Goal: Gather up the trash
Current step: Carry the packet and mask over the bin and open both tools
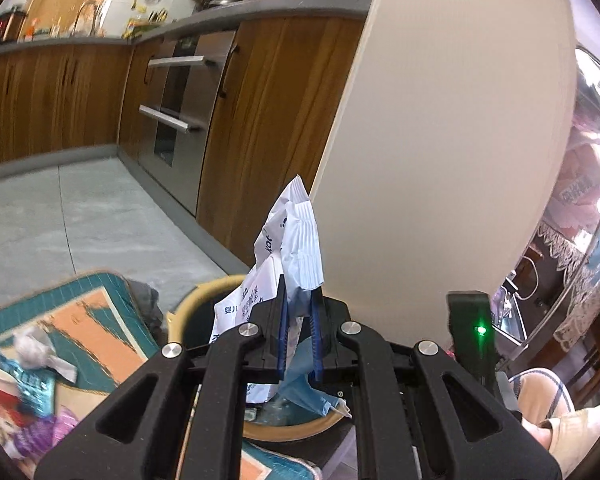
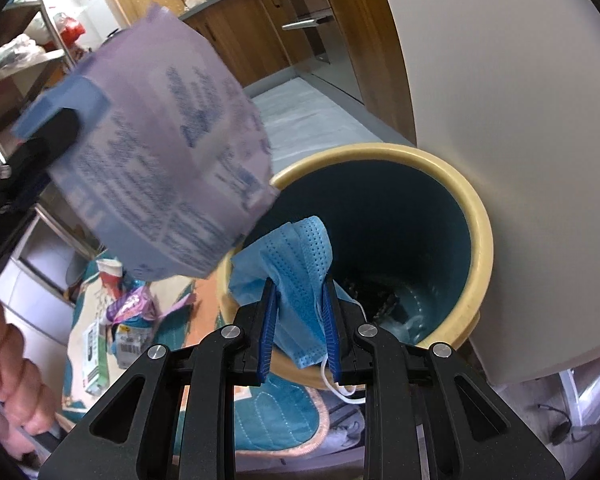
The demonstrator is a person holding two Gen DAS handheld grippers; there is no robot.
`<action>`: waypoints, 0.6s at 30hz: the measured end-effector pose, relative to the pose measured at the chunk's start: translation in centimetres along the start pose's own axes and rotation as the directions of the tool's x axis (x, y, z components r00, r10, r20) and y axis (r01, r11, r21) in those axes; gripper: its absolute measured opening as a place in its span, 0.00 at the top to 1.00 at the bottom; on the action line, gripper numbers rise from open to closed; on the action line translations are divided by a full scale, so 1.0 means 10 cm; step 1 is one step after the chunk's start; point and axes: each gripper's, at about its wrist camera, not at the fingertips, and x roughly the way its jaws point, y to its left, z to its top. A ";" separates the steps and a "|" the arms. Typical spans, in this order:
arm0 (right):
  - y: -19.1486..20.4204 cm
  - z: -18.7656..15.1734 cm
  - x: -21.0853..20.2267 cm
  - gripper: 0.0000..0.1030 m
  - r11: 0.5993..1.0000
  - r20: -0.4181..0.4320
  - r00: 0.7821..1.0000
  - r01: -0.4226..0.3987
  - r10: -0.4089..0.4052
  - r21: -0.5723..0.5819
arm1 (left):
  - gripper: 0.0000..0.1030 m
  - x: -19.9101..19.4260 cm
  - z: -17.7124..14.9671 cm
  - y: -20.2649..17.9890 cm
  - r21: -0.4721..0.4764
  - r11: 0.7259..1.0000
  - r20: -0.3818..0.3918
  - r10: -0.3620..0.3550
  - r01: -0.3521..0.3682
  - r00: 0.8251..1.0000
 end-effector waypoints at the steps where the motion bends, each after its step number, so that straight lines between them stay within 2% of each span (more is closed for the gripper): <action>1: 0.00 -0.01 0.01 0.77 1.000 -0.006 1.000 0.003 -0.003 -0.001 | 0.91 0.04 -0.02 0.04 -0.013 1.000 -0.008 0.005 -0.005 1.000; 6: -0.01 -0.03 0.07 0.77 1.000 -0.026 1.000 0.011 -0.011 -0.007 | 0.91 0.26 -0.11 0.23 -0.091 0.996 -0.052 0.002 -0.006 0.999; 14: -0.03 -0.06 0.12 0.77 1.000 -0.046 0.999 0.018 -0.019 -0.011 | 0.90 0.43 -0.23 0.30 -0.133 0.991 -0.096 0.004 -0.017 0.995; 18: -0.04 -0.07 0.17 0.77 1.000 -0.062 0.998 0.026 -0.026 -0.005 | 0.84 0.50 -0.28 0.33 -0.152 0.988 -0.129 0.008 -0.027 0.992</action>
